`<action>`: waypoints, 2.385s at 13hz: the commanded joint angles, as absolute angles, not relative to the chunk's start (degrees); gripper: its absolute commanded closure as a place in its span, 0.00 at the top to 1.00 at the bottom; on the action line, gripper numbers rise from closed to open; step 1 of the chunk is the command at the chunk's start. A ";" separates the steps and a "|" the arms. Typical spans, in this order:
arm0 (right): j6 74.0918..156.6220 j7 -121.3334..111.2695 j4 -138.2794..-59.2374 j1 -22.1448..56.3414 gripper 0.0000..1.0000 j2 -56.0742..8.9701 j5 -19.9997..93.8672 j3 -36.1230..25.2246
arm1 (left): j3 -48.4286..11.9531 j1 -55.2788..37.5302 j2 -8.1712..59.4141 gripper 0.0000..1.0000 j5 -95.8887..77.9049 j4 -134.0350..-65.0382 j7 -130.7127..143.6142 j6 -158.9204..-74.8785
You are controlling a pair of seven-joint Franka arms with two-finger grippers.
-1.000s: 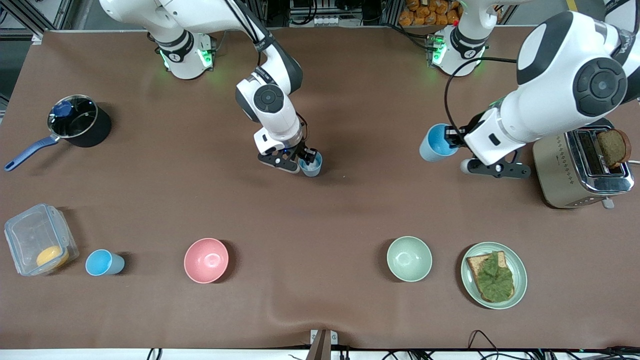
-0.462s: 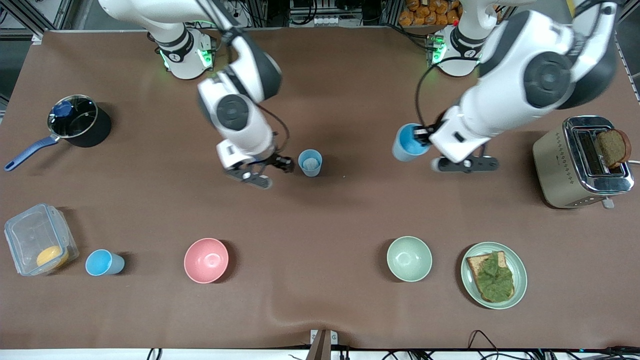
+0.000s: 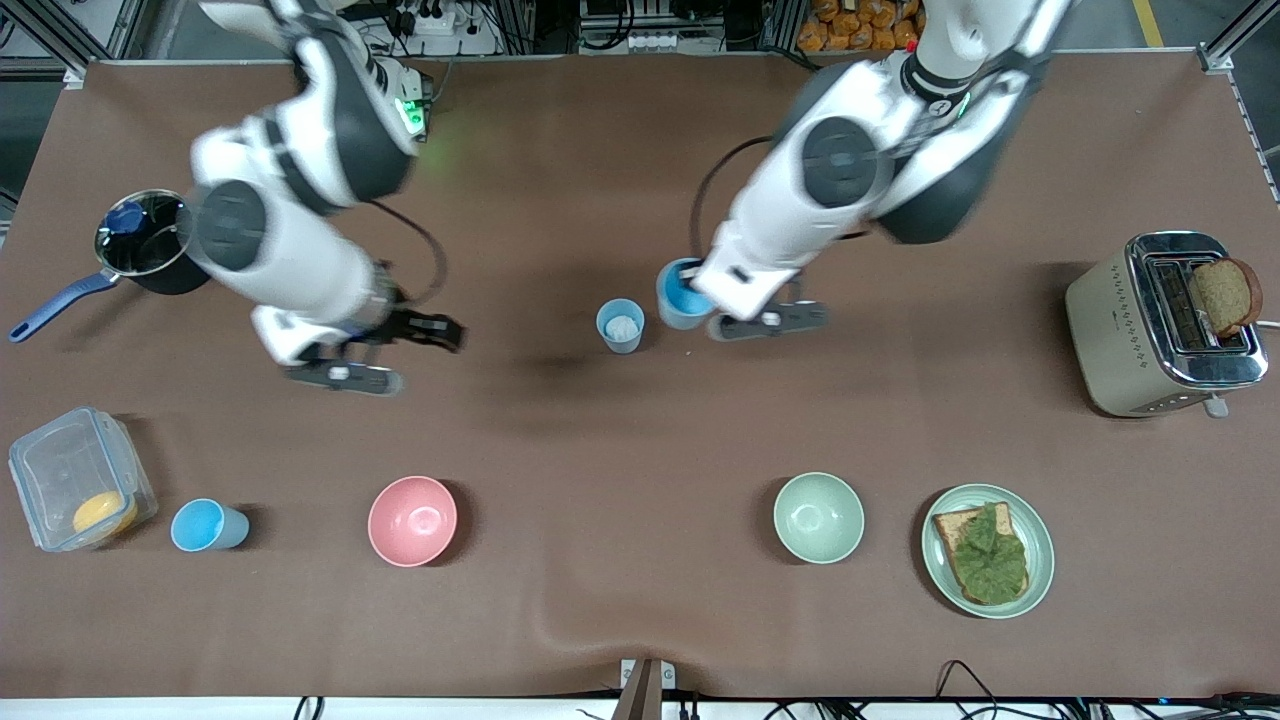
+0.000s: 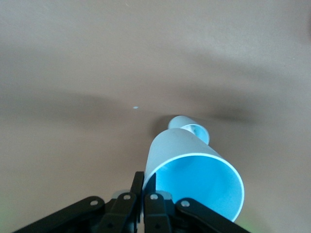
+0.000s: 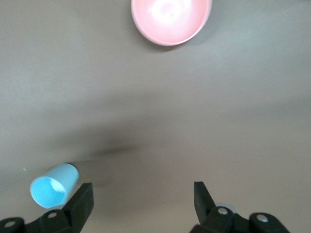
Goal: Stack blue cups with both arms
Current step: 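Lower the left gripper's cup into the placed cup while the right gripper retracts, then open the left gripper to release the cup onto the stack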
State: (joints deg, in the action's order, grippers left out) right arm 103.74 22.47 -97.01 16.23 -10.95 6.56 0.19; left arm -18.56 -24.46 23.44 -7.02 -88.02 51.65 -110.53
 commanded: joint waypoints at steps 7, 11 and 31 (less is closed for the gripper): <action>90.01 3.46 -85.43 -3.59 1.00 -6.07 5.98 1.41 | -18.02 -32.43 31.90 0.00 1.40 -86.75 63.98 -116.98; 88.23 0.88 -86.04 -5.63 1.00 -6.41 5.98 1.49 | -17.93 -33.57 33.66 0.00 2.72 -86.92 63.98 -119.53; 92.64 0.79 -90.97 -4.75 1.00 -6.50 4.75 1.67 | -17.49 -20.15 16.98 1.00 9.67 -86.66 61.71 -108.82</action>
State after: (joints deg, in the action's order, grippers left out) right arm 91.98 1.49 -89.64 -4.35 -7.81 5.50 1.25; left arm -17.03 -23.79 20.62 8.27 -84.86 62.14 -110.34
